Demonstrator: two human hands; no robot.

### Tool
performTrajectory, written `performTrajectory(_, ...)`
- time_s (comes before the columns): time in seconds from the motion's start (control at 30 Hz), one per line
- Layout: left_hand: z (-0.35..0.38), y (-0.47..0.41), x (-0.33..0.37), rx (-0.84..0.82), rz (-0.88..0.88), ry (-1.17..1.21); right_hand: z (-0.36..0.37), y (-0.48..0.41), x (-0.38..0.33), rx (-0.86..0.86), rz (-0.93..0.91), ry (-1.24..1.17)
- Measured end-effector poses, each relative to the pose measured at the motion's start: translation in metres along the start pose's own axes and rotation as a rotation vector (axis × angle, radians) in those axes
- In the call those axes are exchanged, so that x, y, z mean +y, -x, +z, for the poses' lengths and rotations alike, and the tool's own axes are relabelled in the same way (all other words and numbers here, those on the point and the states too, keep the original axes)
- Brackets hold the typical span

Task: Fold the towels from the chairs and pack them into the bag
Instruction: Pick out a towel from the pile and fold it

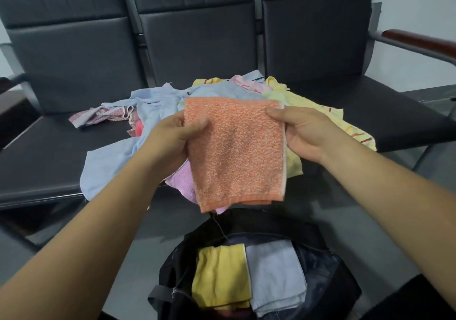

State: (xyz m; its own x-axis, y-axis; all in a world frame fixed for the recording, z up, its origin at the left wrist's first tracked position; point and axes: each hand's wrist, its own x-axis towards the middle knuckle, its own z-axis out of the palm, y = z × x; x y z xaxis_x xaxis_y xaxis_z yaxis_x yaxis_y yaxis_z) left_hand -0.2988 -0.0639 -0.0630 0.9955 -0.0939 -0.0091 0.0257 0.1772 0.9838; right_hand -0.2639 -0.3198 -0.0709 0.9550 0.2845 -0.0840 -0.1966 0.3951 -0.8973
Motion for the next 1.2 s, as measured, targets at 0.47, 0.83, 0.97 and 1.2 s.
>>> performTrajectory(0.47,0.014,0.01,-0.004,0.18,0.371,-0.171,0.011,0.01,0.0,0.281,-0.3,0.306)
performTrajectory(0.83,0.021,-0.001,-0.079,0.403,-0.055,-0.365,-0.02,0.019,0.071,0.274,0.063,0.391)
performTrajectory(0.97,0.027,0.0,-0.134,0.213,-0.321,-0.312,-0.063,0.024,0.106,0.345,0.234,0.49)
performTrajectory(1.2,0.034,-0.001,-0.221,-0.036,-0.648,-0.079,-0.132,0.032,0.17,0.372,0.579,0.696)
